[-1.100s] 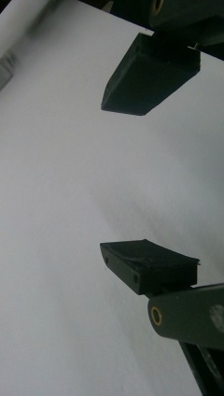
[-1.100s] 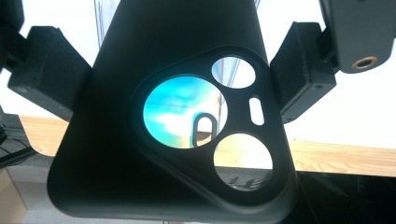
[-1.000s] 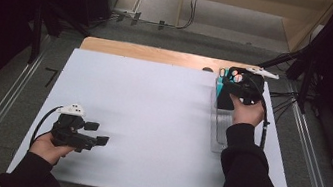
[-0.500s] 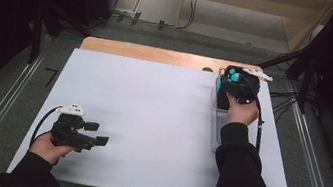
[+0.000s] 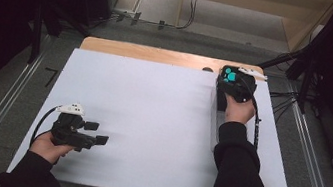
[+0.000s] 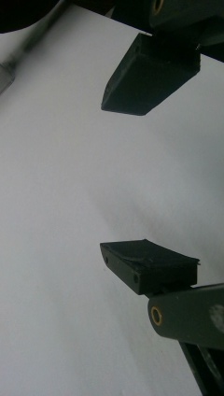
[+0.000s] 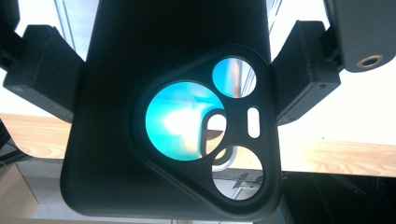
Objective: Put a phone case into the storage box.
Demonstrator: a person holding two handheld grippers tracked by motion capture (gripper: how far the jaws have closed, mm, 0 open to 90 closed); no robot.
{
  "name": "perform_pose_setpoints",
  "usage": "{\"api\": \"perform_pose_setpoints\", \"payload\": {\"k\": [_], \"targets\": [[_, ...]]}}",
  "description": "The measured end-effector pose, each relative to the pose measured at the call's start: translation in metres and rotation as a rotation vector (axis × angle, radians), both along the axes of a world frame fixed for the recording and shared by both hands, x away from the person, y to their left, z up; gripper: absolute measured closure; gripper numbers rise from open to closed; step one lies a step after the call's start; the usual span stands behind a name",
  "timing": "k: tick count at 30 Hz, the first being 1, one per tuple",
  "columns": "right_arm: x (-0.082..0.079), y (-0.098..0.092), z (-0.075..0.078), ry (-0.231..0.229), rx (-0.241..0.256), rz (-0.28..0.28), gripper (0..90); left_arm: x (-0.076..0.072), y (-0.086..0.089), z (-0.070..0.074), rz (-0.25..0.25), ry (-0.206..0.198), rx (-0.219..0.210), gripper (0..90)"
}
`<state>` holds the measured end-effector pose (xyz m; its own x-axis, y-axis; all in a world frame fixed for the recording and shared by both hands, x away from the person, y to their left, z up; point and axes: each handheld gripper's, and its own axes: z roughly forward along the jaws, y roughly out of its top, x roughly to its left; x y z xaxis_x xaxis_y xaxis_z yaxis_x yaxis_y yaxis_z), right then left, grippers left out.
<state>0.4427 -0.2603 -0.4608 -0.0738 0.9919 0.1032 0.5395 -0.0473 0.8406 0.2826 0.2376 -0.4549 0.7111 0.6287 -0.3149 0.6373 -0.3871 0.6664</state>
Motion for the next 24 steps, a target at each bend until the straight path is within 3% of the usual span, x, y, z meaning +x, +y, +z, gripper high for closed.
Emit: {"api": "perform_pose_setpoints", "payload": {"k": [11, 14, 24], "targets": [[0.004, -0.002, -0.006, 0.011, 0.039, 0.013, 8.1, -0.001, -0.001, 0.002, -0.001, -0.008, -0.007, 27.2], [0.005, -0.002, -0.006, 0.01, 0.042, 0.01, 0.0, 0.0, -0.001, 0.002, 0.0, -0.007, -0.01, 27.2], [-0.003, -0.005, 0.007, 0.032, 0.055, 0.04, 0.0, 0.0, -0.002, 0.002, 0.001, -0.003, -0.009, 27.2]]}}
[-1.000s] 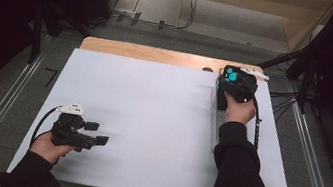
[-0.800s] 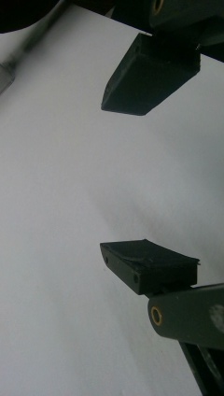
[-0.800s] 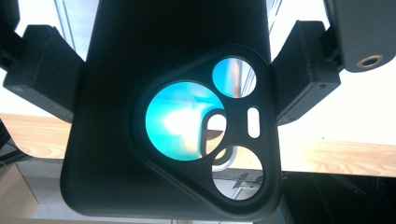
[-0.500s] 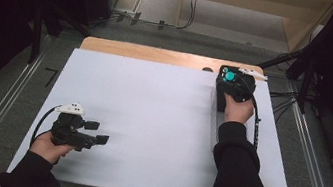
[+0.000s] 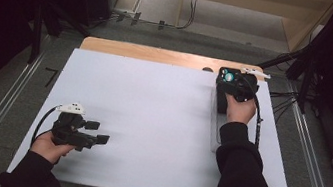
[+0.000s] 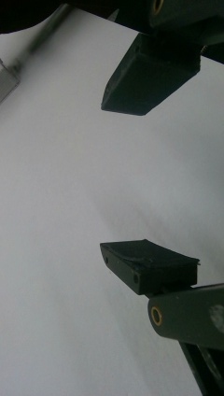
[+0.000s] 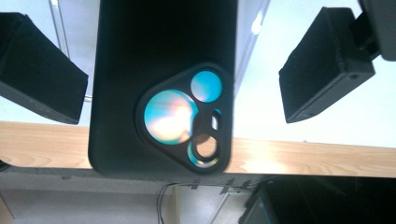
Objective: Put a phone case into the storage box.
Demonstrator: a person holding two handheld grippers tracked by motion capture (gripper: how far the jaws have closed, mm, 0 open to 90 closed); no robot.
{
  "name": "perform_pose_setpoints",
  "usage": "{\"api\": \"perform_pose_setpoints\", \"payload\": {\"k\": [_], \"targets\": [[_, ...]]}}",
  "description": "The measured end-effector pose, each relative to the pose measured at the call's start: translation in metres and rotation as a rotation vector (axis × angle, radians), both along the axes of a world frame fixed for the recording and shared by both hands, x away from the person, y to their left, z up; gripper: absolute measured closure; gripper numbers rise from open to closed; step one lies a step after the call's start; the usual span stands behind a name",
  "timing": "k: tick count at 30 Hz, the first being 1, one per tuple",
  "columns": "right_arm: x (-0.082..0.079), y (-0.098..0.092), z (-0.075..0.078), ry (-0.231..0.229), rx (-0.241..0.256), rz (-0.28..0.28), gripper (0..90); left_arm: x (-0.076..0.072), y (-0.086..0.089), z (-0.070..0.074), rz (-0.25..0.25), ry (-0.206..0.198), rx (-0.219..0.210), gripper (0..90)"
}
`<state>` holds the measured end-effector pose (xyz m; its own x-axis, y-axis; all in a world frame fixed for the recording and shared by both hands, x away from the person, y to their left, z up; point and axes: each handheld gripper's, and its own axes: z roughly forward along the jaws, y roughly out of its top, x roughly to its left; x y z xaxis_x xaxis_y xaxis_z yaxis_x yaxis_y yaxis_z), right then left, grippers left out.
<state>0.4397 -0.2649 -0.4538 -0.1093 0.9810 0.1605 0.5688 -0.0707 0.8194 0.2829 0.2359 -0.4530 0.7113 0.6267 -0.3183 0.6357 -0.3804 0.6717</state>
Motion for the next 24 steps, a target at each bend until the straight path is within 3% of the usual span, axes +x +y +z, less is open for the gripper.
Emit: {"api": "perform_pose_setpoints", "payload": {"k": [5, 16, 24], "targets": [[-0.01, 0.0, 0.015, 0.002, 0.036, 0.016, 0.0, 0.0, -0.001, 0.0, 0.0, 0.001, 0.004, 27.2], [-0.038, 0.008, 0.036, -0.023, 0.056, 0.132, 0.0, 0.001, -0.002, 0.0, -0.002, 0.004, -0.003, 27.2], [-0.055, 0.021, 0.042, 0.027, 0.08, 0.253, 0.0, 0.0, -0.002, 0.0, -0.001, 0.003, -0.003, 27.2]]}}
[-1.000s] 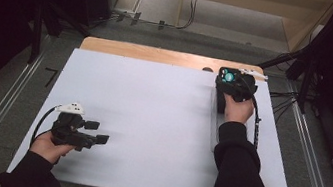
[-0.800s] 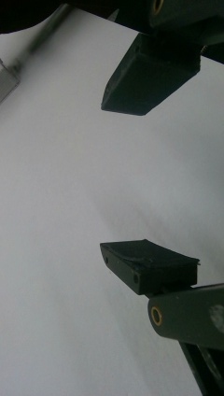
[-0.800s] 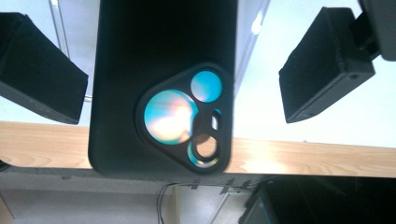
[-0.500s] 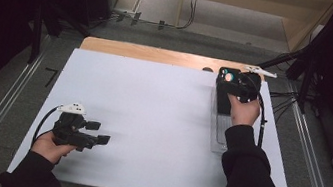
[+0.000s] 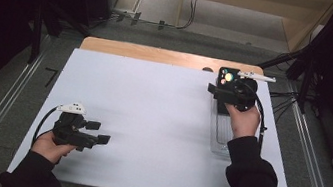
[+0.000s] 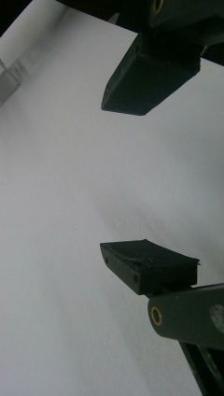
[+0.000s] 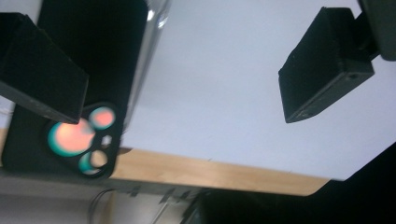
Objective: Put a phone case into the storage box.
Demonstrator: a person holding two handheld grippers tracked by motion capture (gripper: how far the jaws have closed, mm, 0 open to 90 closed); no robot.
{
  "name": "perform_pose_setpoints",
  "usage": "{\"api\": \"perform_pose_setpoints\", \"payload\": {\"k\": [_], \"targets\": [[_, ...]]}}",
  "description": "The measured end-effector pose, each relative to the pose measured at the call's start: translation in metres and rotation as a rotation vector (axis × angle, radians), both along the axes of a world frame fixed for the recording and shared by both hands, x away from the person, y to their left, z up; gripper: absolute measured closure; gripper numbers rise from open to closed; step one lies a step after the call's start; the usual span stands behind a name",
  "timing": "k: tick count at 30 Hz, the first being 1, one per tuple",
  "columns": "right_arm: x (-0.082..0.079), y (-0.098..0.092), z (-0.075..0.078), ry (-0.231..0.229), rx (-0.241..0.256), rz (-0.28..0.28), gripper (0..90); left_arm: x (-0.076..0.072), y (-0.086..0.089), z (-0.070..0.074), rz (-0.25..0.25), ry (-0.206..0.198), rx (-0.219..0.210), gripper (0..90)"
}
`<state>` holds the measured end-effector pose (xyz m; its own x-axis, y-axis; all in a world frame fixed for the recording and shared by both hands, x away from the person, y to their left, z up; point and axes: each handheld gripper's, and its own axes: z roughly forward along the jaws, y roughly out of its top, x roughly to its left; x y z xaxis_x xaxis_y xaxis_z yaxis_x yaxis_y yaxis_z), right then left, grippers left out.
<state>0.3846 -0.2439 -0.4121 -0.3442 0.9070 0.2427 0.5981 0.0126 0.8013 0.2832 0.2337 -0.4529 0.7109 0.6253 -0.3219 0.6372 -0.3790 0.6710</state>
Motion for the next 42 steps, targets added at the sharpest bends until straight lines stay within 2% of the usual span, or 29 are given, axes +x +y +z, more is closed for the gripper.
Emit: {"api": "perform_pose_setpoints", "payload": {"k": [5, 7, 9, 12, 15, 17, 20, 25, 27, 33, 36, 42], "targets": [[-0.009, 0.01, 0.0, 0.039, -0.029, 0.057, 0.1, 0.0, 0.0, 0.0, -0.001, -0.002, -0.003, 27.2], [-0.014, 0.013, 0.0, 0.042, -0.032, 0.085, 0.9, 0.0, 0.001, 0.0, 0.001, -0.001, -0.004, 27.2], [-0.019, 0.016, -0.001, 0.036, -0.03, 0.111, 6.7, 0.0, 0.001, 0.0, 0.0, -0.002, -0.004, 27.2], [-0.025, 0.02, -0.005, 0.051, -0.041, 0.168, 6.9, 0.0, 0.001, 0.0, -0.001, -0.003, -0.004, 27.2], [-0.032, 0.023, -0.009, 0.064, -0.033, 0.199, 7.3, 0.0, 0.001, 0.0, 0.0, -0.002, -0.005, 27.2], [-0.037, 0.025, -0.01, 0.069, -0.03, 0.222, 13.0, 0.0, 0.001, 0.001, 0.002, -0.003, -0.005, 27.2], [-0.044, 0.027, -0.013, 0.084, -0.009, 0.264, 13.0, 0.0, 0.001, 0.001, 0.0, -0.003, -0.004, 27.2], [-0.057, 0.031, -0.017, 0.088, 0.0, 0.337, 13.6, 0.0, 0.001, 0.0, 0.001, -0.002, -0.013, 27.2], [-0.064, 0.034, -0.018, 0.085, -0.004, 0.361, 16.7, 0.0, 0.001, 0.0, 0.002, -0.001, -0.013, 27.2], [-0.082, 0.036, -0.022, 0.09, -0.007, 0.403, 20.4, -0.001, 0.001, 0.0, -0.006, -0.003, -0.008, 27.2], [-0.09, 0.035, -0.025, 0.11, 0.003, 0.419, 21.7, -0.001, -0.001, 0.0, -0.008, -0.004, -0.009, 27.2], [-0.106, 0.033, -0.031, 0.101, -0.011, 0.448, 22.0, -0.002, -0.001, 0.0, -0.017, -0.007, -0.013, 27.2]]}}
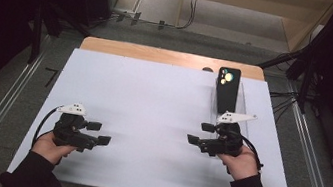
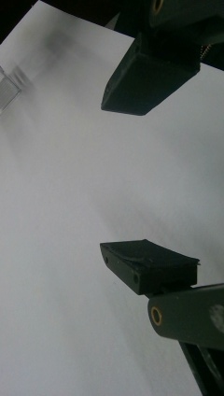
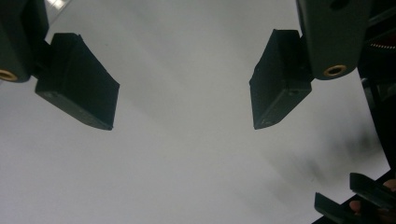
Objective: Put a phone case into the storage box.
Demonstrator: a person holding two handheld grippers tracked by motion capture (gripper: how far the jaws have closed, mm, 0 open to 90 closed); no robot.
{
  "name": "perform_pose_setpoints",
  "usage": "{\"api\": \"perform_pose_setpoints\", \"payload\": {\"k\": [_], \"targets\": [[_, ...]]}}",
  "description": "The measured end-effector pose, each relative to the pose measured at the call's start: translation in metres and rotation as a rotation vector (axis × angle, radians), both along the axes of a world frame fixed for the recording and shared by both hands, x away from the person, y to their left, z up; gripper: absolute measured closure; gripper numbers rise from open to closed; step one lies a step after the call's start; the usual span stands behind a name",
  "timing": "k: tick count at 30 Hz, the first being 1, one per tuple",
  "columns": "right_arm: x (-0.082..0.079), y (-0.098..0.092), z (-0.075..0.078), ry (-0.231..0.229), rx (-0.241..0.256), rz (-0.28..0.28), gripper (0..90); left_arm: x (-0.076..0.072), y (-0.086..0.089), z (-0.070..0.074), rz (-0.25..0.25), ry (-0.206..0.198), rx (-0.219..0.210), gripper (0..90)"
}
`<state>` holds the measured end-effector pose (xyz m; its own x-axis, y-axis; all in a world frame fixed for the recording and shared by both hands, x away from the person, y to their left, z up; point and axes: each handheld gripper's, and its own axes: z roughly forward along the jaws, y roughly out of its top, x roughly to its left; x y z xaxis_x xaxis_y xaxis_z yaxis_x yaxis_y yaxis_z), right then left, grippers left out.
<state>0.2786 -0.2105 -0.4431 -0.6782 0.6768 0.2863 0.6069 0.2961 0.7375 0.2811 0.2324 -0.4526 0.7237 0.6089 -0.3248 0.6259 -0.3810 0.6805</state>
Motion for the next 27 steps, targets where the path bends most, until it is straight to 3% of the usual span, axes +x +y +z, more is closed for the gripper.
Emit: {"api": "perform_pose_setpoints", "payload": {"k": [17, 27], "targets": [[-0.033, -0.011, -0.017, -0.031, -0.042, 0.054, 22.0, -0.003, -0.002, -0.002, -0.016, 0.002, -0.004, 27.2], [-0.043, -0.025, -0.027, -0.009, -0.047, 0.039, 21.9, -0.005, -0.004, -0.004, -0.023, 0.006, -0.013, 27.2]]}}
